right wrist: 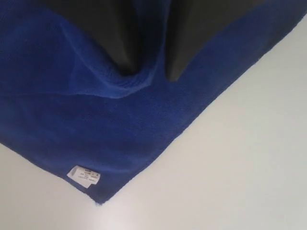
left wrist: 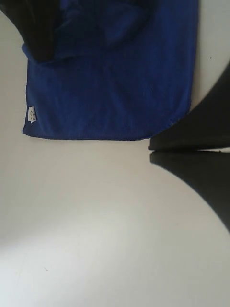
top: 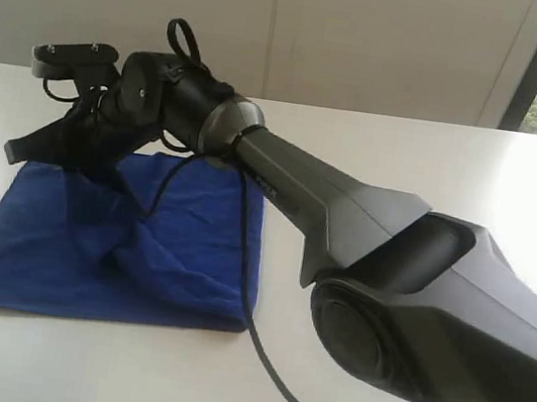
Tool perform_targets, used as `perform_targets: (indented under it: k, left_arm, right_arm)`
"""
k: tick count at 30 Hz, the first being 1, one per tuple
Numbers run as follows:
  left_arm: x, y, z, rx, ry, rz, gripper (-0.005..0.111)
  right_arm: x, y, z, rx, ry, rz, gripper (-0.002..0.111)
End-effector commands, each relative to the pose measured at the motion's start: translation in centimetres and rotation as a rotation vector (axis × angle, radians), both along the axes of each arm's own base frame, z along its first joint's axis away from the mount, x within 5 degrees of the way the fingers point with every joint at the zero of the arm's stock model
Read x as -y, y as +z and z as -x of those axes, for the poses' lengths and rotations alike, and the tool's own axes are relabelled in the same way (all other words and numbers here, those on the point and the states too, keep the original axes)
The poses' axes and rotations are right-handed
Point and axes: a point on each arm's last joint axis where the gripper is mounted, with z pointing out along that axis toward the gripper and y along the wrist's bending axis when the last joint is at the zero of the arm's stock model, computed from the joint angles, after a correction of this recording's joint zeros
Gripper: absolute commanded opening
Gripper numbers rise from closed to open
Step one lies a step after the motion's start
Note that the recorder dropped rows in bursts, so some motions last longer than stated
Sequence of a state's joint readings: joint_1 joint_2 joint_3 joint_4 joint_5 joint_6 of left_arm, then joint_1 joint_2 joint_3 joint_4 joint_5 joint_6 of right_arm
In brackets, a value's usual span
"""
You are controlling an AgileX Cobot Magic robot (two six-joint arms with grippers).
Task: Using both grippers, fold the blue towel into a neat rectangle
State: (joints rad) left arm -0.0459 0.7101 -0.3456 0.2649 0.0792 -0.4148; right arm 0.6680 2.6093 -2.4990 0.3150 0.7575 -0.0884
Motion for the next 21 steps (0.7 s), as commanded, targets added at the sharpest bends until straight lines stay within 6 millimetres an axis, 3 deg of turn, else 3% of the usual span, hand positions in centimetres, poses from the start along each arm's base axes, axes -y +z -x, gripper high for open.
perform_targets:
  k: [1,4,6,12,16,21]
  left_arm:
    - [-0.1,0.2,-0.1,0.006,0.007,0.002,0.000]
    - [-0.1,0.2,-0.1,0.006,0.007,0.002,0.000]
    - [-0.1,0.2,-0.1,0.006,0.007,0.002,0.000]
    - [-0.1,0.2,-0.1,0.006,0.007,0.002,0.000]
    - [-0.1,0.2,-0.1,0.006,0.007,0.002,0.000]
    - [-0.1,0.2,-0.1,0.006,0.007,0.002,0.000]
  right_arm:
    - [-0.2,-1.1,-0.3,0.001,-0.009,-0.006,0.046]
    - [-0.2,-1.0,-0.4,0.017,-0.017,-0.021,0.069]
    - [-0.2,-0.5,-0.4,0.029,-0.019,-0.030,0.076]
    - [0.7,2.9,0.4,0.067,0.045,0.054,0.075]
    - [2.7,5.1,0.6,0.133,0.047,0.260,0.057]
    - [7.7,4.9,-0.1,0.003,0.059,0.523,0.007]
